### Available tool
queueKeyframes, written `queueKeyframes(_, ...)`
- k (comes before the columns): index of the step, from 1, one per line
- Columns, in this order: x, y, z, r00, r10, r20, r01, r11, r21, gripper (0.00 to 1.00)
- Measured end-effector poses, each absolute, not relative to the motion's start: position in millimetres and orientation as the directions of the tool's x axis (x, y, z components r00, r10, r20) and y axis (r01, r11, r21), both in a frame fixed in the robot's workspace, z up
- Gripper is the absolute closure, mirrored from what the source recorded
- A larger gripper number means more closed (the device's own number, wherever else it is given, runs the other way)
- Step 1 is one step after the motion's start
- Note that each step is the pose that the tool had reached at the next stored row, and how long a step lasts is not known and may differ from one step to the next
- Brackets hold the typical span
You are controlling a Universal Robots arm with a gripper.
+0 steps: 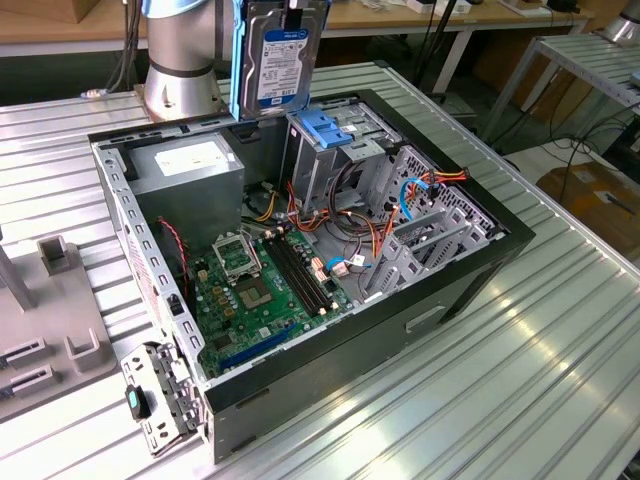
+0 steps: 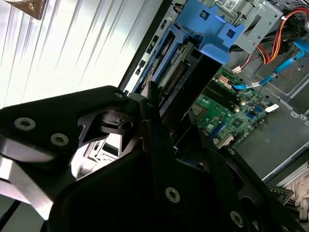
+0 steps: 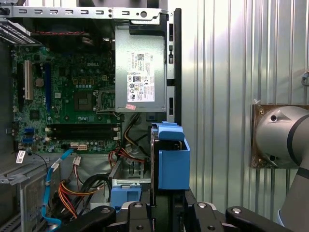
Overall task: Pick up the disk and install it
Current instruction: 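Pick up the disk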
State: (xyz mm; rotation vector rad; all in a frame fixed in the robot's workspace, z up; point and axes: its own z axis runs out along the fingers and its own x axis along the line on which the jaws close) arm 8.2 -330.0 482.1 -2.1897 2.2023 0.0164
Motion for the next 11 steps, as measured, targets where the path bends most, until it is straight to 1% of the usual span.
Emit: queueKeyframes(11, 13.2, -330.0, 482.1, -0.005, -0.999, -0.033, -1.0, 0.006, -0.018, 0.65)
